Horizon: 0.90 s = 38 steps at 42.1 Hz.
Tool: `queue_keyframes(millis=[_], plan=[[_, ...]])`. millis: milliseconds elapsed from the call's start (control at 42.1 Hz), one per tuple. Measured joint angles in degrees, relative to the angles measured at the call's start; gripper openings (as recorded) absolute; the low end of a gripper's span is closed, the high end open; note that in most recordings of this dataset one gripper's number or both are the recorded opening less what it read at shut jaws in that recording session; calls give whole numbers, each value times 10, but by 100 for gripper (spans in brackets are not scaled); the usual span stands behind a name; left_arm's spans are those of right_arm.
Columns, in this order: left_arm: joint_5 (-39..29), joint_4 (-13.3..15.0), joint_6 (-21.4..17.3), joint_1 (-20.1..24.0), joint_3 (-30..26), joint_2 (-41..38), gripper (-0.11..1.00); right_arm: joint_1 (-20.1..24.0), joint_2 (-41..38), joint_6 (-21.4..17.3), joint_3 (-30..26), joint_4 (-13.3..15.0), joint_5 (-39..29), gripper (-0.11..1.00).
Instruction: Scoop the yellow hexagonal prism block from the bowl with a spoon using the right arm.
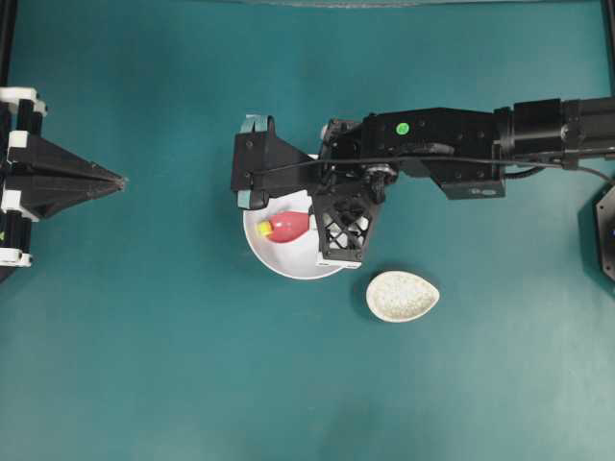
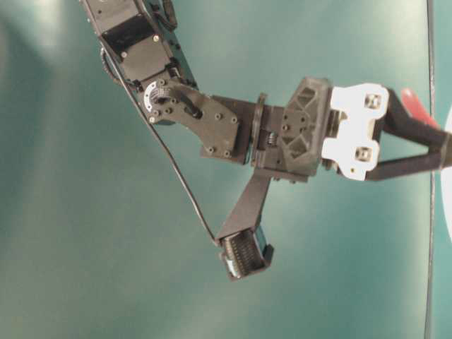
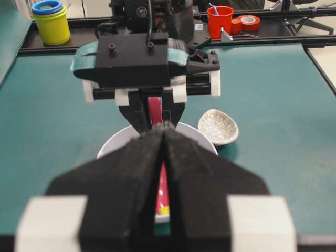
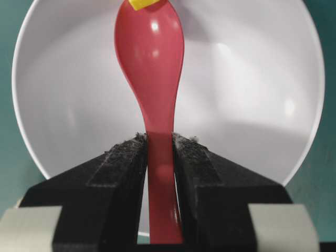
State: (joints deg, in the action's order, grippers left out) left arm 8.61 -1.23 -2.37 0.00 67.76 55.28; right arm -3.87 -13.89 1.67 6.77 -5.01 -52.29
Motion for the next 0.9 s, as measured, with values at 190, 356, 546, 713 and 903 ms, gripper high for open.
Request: queue_keyframes(millis=[190, 356, 546, 713, 903], plan=[[4, 0, 0, 0, 0, 0, 0, 0, 0, 0, -2, -4, 11, 23], [7, 0, 0, 0, 0, 0, 0, 1, 0, 0, -4, -11, 19, 23], [8, 0, 0, 0, 0, 0, 0, 1, 0, -1, -4, -11, 29, 23], [8, 0, 0, 0, 0, 0, 0, 1, 0, -1, -7, -11, 36, 23], [8, 0, 0, 0, 1, 0, 0, 1, 0, -1, -7, -11, 43, 23]])
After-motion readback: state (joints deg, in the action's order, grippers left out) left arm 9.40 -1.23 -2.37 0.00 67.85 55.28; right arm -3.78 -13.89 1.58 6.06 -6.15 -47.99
